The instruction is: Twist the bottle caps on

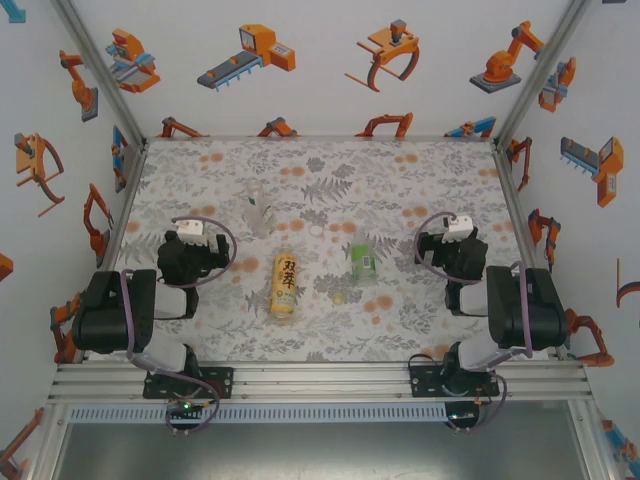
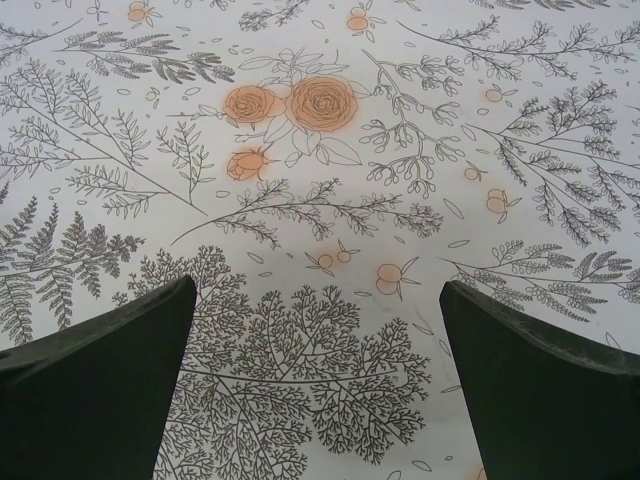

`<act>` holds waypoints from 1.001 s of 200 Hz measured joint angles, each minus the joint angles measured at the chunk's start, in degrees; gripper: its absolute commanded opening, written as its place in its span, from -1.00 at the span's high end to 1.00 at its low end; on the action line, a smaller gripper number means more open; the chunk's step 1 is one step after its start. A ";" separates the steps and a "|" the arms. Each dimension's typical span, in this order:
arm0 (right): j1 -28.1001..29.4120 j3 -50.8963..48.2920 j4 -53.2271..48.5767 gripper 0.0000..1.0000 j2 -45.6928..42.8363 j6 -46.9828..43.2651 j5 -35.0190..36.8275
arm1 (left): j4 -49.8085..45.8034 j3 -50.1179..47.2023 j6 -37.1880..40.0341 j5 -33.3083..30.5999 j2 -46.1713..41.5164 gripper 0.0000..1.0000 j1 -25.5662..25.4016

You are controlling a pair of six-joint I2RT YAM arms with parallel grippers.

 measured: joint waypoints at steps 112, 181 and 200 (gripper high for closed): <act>0.00 1.09 -1.73 -0.98 0.00 0.02 0.09 | -13.90 9.27 -2.75 -8.74 0.13 -0.95 1.20; 0.00 1.14 -2.21 -0.98 0.00 0.09 1.11 | -15.13 9.33 -3.32 -7.89 0.13 -0.95 1.46; 0.00 1.29 -2.69 -0.98 0.00 0.11 1.62 | -15.15 9.33 -3.39 -7.87 0.13 -0.95 1.46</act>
